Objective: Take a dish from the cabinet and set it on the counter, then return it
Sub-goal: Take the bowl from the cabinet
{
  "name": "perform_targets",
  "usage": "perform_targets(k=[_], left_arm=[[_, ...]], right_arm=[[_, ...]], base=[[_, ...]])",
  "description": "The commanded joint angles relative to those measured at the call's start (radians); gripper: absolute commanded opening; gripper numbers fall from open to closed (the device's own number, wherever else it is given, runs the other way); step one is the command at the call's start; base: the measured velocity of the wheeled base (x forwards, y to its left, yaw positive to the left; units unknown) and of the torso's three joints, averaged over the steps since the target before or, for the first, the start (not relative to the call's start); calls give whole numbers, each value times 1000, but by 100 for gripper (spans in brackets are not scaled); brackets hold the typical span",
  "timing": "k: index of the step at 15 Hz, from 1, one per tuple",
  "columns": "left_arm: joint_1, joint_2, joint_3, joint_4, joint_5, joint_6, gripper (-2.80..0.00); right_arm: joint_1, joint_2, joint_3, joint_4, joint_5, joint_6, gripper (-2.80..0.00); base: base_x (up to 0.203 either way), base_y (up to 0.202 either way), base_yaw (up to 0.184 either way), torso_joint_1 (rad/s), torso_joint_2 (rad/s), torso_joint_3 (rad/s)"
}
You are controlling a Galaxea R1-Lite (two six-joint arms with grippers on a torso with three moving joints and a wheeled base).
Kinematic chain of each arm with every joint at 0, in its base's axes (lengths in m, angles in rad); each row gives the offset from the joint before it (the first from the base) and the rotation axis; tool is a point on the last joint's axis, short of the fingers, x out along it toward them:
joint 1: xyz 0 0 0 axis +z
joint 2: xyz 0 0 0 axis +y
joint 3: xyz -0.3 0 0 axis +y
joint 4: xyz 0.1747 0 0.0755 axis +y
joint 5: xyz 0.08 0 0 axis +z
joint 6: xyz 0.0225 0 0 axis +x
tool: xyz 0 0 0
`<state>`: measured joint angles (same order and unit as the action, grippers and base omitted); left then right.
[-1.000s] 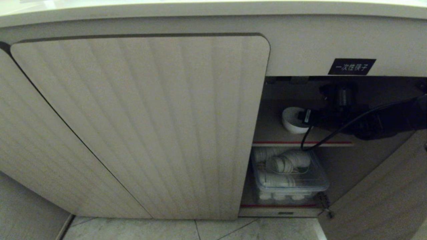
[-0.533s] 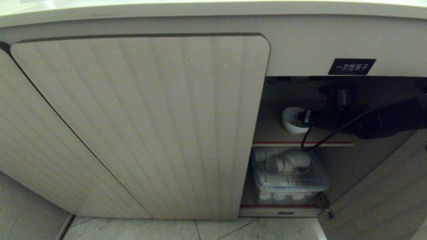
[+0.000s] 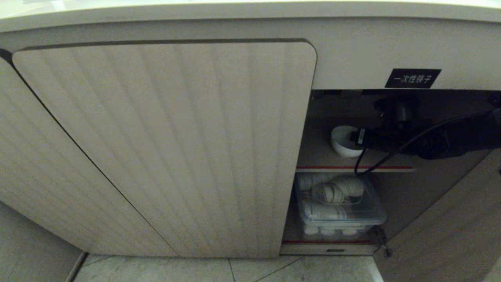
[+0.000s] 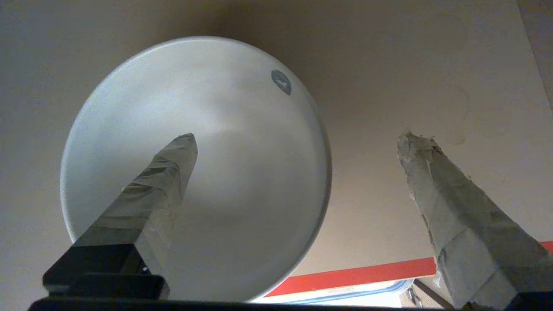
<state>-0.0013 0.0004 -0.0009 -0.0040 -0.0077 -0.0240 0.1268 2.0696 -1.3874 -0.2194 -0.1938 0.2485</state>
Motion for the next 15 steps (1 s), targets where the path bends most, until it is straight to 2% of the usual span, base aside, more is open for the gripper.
perform_targets(k=[1,15], left_arm=[[0,0,-1,-1,0,-1,-280],[0,0,-1,-1,0,-1,-280]], right_arm=[[1,1,-1,-2,-1,2,0],[1,3,7,-3,-3,-6,0]], base=[[0,0,0,0,0,0],[0,0,0,0,0,0]])
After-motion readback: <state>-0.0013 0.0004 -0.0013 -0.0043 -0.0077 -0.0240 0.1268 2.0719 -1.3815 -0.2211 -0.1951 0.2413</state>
